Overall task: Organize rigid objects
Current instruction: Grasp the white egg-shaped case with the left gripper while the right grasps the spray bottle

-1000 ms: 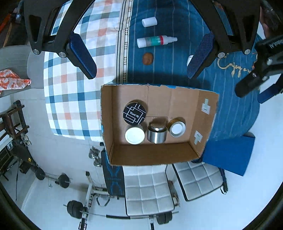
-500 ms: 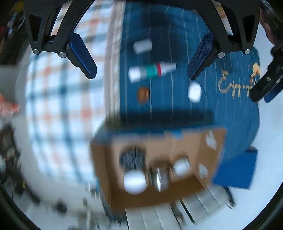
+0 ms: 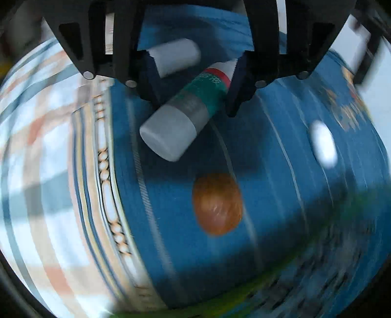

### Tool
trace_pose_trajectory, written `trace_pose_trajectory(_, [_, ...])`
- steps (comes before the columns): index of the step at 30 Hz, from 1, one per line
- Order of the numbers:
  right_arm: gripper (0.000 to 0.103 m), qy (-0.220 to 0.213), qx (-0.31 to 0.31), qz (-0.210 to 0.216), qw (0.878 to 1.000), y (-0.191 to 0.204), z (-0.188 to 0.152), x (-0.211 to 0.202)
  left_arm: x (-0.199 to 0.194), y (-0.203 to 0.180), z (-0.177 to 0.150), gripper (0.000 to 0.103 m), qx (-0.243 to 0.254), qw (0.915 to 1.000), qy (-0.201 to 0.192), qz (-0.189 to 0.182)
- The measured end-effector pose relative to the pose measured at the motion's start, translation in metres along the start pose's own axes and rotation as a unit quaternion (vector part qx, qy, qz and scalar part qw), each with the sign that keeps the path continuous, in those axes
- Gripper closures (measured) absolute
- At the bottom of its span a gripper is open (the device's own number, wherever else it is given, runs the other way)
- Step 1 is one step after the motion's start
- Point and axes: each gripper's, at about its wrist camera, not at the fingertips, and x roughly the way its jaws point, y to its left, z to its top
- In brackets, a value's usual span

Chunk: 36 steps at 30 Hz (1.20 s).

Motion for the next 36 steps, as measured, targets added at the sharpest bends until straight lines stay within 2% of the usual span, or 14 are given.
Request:
trace_pose_trajectory(5, [0.060, -0.032, -0.110, -0.145, 0.983, 0.007, -0.002, -0.011, 0.031, -0.014, 0.015, 0.001, 0.031, 0.9993, 0.019, 0.007])
trace_pose_trajectory(8, [0.059, -0.033, -0.109, -0.134, 0.984, 0.005, 0.001, -0.012, 0.057, -0.022, 0.027, 0.006, 0.052, 0.9978, 0.034, 0.022])
trace_pose_trajectory(9, [0.059, -0.031, -0.100, -0.124, 0.987, 0.003, 0.001, -0.012, 0.065, -0.023, 0.029, 0.012, 0.056, 0.9973, 0.040, 0.027])
trace_pose_trajectory(11, [0.056, -0.024, -0.080, -0.099, 0.992, -0.002, -0.002, -0.008, 0.079, -0.025, 0.032, 0.035, 0.062, 0.9962, 0.055, 0.027])
trace_pose_trajectory(14, [0.052, -0.013, -0.056, -0.077, 0.995, -0.009, -0.009, 0.005, 0.080, -0.030, 0.029, 0.048, 0.074, 0.9957, 0.042, 0.035])
trace_pose_trajectory(15, [0.052, -0.015, -0.052, -0.074, 0.996, -0.010, -0.012, 0.010, 0.078, -0.031, 0.026, 0.057, 0.073, 0.9958, 0.039, 0.038])
trace_pose_trajectory(16, [0.053, -0.019, -0.050, -0.071, 0.996, -0.012, -0.015, 0.012, 0.076, -0.031, 0.023, 0.058, 0.070, 0.9960, 0.036, 0.042])
trace_pose_trajectory(18, [0.065, -0.027, -0.057, -0.070, 0.996, -0.015, -0.022, 0.013, 0.074, -0.033, 0.011, 0.058, 0.068, 0.9963, 0.039, 0.036])
trace_pose_trajectory(21, [0.065, 0.004, -0.073, -0.029, 0.997, -0.015, -0.034, 0.019, 0.069, -0.035, -0.017, 0.058, 0.067, 0.9961, 0.051, 0.026])
trace_pose_trajectory(25, [0.065, -0.001, -0.078, -0.033, 0.996, -0.015, -0.045, 0.028, 0.079, -0.033, -0.041, 0.057, 0.051, 0.9959, 0.075, 0.003])
trace_pose_trajectory(28, [0.056, 0.000, -0.066, -0.021, 0.998, -0.013, -0.047, 0.031, 0.081, -0.032, -0.041, 0.055, 0.033, 0.9974, 0.064, -0.001])
trace_pose_trajectory(32, [0.054, -0.004, -0.069, -0.058, 0.996, 0.013, -0.050, 0.038, 0.082, -0.042, -0.040, 0.056, 0.047, 0.9970, 0.058, 0.021])
trace_pose_trajectory(34, [0.065, -0.013, -0.071, -0.091, 0.993, 0.022, -0.056, 0.040, 0.082, -0.048, -0.044, 0.058, 0.053, 0.9967, 0.054, 0.030])
trace_pose_trajectory(36, [0.066, -0.019, -0.074, -0.089, 0.993, 0.026, -0.060, 0.041, 0.082, -0.051, -0.051, 0.058, 0.052, 0.9966, 0.056, 0.030])
